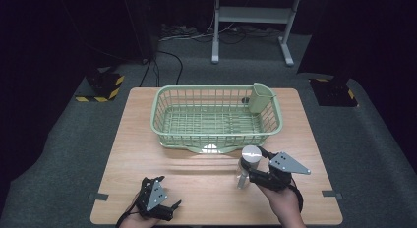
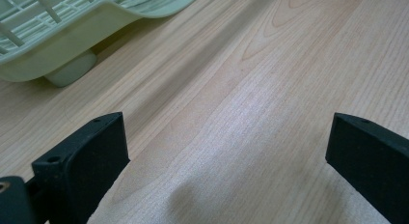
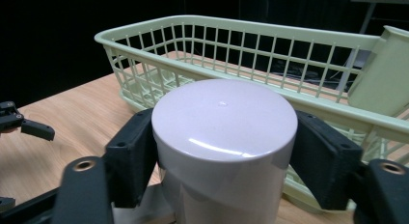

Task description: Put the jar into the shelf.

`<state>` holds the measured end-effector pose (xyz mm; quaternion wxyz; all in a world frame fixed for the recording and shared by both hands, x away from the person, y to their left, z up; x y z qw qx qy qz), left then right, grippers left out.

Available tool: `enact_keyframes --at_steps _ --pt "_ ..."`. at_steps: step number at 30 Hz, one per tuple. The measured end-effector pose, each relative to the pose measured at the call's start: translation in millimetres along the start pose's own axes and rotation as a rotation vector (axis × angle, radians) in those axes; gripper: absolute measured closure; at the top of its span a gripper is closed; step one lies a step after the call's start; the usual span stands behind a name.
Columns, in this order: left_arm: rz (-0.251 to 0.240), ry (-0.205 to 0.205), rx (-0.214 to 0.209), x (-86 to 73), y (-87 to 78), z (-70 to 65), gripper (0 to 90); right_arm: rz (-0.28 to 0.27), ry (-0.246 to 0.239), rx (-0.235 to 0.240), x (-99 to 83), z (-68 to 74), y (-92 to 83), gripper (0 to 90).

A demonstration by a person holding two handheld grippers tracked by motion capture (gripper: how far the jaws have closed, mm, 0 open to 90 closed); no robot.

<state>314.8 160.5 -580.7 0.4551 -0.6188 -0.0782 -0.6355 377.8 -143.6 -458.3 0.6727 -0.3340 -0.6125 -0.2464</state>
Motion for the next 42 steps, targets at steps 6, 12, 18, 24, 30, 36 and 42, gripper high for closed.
enact_keyframes --at_steps 6,12,18,24,30,36,42 --pt "0.003 -0.001 -0.006 -0.6 -0.6 -0.2 1.3 0.006 -0.045 -0.003 4.2 3.1 0.3 33.7" --pt "0.003 -0.005 -0.008 -0.6 -0.6 0.1 1.3 -0.021 -0.025 0.008 17.8 3.0 -1.1 33.6" --pt "-0.002 -0.006 -0.008 -0.4 -1.0 0.2 1.3 -0.04 -0.023 0.026 32.5 6.5 -0.4 33.6" --pt "-0.008 -0.009 -0.007 -0.2 -1.4 0.3 1.3 -0.068 -0.019 0.027 45.0 6.8 -1.8 33.6" --pt "-0.01 -0.01 -0.009 -0.1 -1.7 0.4 1.3 -0.103 -0.021 0.023 63.8 5.2 -3.8 33.6" --pt "-0.011 -0.01 -0.01 -0.1 -1.8 0.4 1.2 -0.125 -0.024 0.025 77.3 4.6 -5.7 33.6" --pt "-0.014 -0.012 -0.011 0.0 -2.1 0.6 1.1 -0.145 -0.046 0.021 94.7 4.8 -5.6 33.6"
Point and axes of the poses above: each handheld gripper's, and its own axes: y roughly forward along the jaws, x roughly out of its top, z roughly to its left, the point moved 7 cm from there along y, roughly forward along the jaws, and after that the axes turned 7 degrees about -z, right-handed, at the moved point
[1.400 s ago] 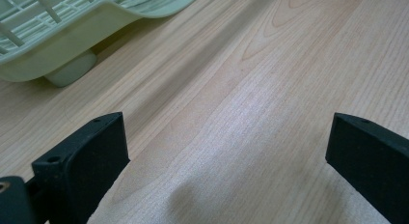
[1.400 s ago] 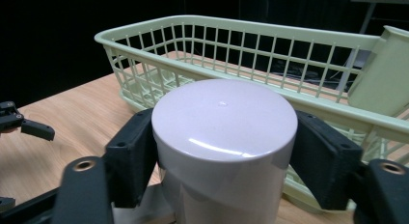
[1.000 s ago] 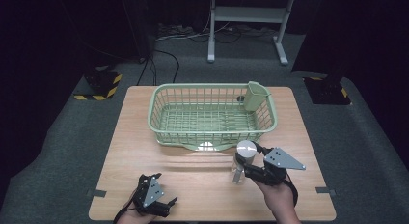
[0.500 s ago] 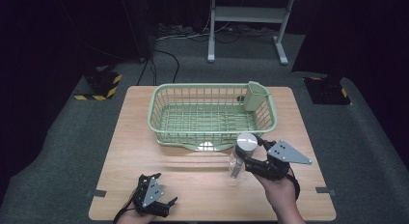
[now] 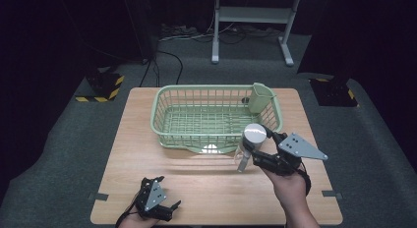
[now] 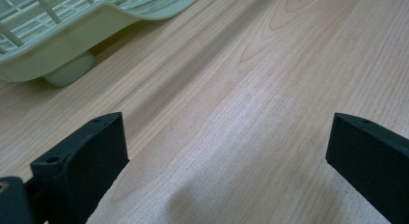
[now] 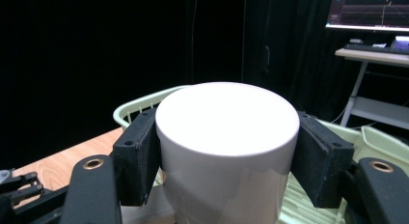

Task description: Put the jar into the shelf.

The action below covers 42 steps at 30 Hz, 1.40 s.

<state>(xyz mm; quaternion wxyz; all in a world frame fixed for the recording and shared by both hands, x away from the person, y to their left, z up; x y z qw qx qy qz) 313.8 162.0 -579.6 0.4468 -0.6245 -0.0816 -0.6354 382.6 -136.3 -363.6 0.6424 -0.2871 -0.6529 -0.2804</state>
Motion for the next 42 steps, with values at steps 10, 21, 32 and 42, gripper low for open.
enact_keyframes --at_steps 10,21,32,42 --pt "-0.004 -0.001 -0.003 0.2 -0.4 0.2 1.0 -0.031 -0.015 -0.002 22.6 1.5 8.6 33.6" --pt "-0.01 -0.008 -0.009 0.3 -0.9 0.5 0.9 -0.057 -0.013 -0.011 38.1 0.4 22.5 33.7" --pt "-0.023 -0.02 -0.017 0.7 -2.0 1.1 0.8 -0.082 -0.023 -0.028 49.6 -0.7 40.8 33.7" --pt "-0.033 -0.031 -0.022 0.9 -2.9 1.8 0.7 -0.09 -0.032 -0.046 54.6 -3.3 61.0 33.7"
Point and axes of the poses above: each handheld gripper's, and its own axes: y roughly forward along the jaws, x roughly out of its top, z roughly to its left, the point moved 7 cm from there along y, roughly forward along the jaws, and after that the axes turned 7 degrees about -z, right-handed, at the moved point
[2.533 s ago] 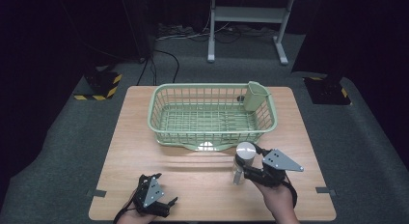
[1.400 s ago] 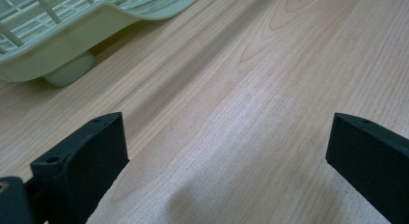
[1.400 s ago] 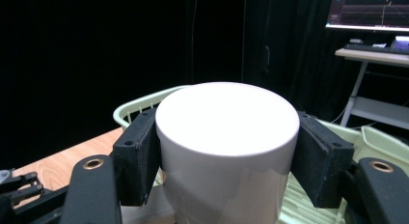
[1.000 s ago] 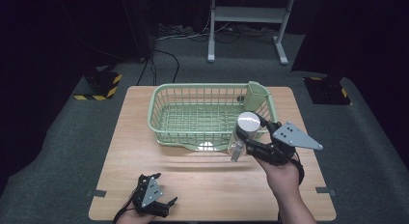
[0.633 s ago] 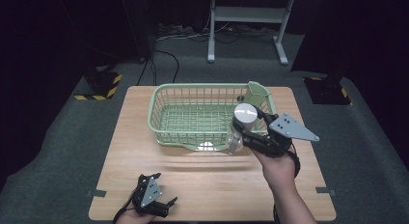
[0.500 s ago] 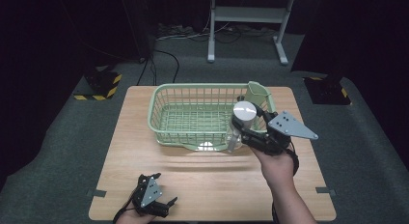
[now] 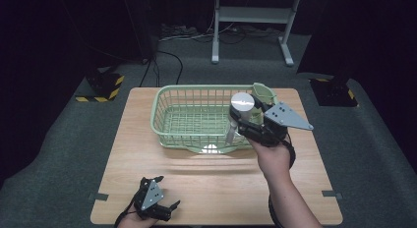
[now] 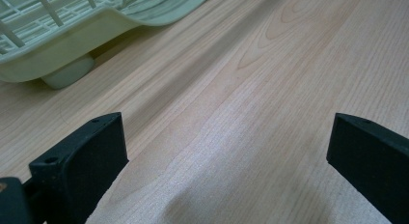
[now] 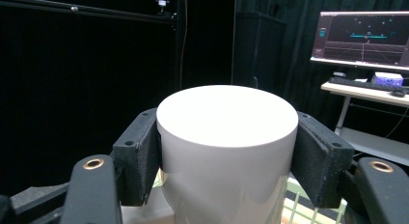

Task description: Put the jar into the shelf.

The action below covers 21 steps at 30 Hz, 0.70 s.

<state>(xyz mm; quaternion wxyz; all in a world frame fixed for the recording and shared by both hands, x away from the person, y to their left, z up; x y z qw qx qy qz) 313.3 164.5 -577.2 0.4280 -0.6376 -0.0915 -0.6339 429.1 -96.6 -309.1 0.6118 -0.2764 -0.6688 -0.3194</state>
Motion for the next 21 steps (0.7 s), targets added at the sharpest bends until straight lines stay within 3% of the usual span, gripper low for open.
enact_keyframes --at_steps 21 --pt "-0.009 0.001 -0.008 0.4 -0.8 -0.2 0.6 0.016 -0.001 -0.048 -8.8 -14.9 53.4 33.7"
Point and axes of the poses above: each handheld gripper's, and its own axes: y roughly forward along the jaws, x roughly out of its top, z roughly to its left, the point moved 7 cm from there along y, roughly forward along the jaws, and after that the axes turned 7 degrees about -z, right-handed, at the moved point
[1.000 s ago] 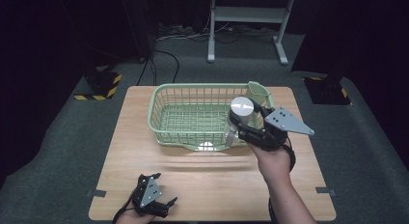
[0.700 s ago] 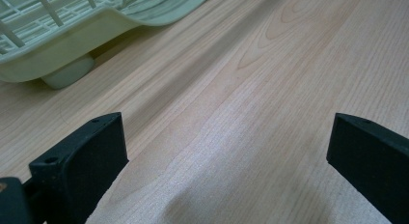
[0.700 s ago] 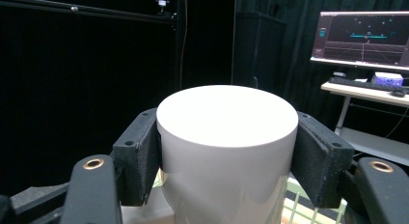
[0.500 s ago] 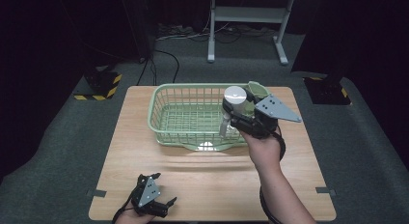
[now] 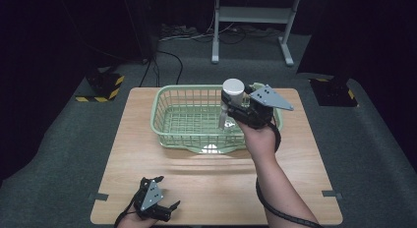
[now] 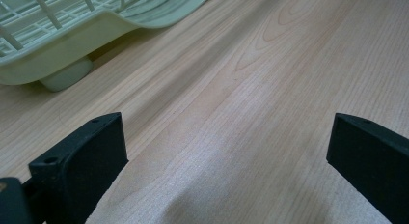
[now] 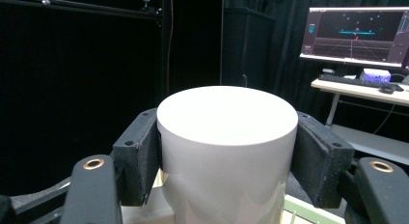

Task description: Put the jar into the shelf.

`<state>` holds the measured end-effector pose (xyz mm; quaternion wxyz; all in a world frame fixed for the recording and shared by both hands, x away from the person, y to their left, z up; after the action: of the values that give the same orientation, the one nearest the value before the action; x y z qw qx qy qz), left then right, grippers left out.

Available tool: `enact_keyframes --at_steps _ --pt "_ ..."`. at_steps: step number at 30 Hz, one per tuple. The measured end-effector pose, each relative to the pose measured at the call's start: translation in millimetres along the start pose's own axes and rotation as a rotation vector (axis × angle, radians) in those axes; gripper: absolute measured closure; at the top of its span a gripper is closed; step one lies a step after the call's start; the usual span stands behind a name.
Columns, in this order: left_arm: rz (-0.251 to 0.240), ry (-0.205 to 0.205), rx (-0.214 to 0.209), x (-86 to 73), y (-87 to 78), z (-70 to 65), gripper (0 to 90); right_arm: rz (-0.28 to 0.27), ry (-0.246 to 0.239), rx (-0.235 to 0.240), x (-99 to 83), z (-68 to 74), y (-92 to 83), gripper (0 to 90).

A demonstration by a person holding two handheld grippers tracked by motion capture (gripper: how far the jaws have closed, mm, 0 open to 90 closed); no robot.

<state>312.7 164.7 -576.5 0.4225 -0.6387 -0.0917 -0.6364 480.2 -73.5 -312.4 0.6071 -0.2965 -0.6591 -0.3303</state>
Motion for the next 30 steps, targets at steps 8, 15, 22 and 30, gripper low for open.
enact_keyframes --at_steps 8,15,22,30 --pt "-0.002 -0.004 -0.006 0.0 -0.2 -0.1 0.7 0.025 0.008 -0.015 -8.9 -2.1 21.5 33.7" --pt "-0.002 0.001 -0.009 0.0 -0.6 -0.5 0.7 0.051 0.008 -0.022 -17.7 -3.4 38.3 33.7" --pt "-0.007 0.005 -0.008 0.3 -0.9 -0.7 0.6 0.089 0.017 -0.033 -32.0 -4.5 55.1 33.7" --pt "-0.007 0.011 -0.01 0.3 -0.9 -1.0 0.6 0.129 0.033 -0.05 -47.3 -6.9 68.6 33.7"
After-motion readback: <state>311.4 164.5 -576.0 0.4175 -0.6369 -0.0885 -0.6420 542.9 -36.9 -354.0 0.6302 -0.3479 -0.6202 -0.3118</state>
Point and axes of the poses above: each handheld gripper's, and its own axes: y roughly forward along the jaws, x roughly out of its top, z roughly to its left, the point moved 7 cm from there along y, roughly forward along the jaws, and after that the axes turned 7 degrees about -z, right-handed, at the moved point
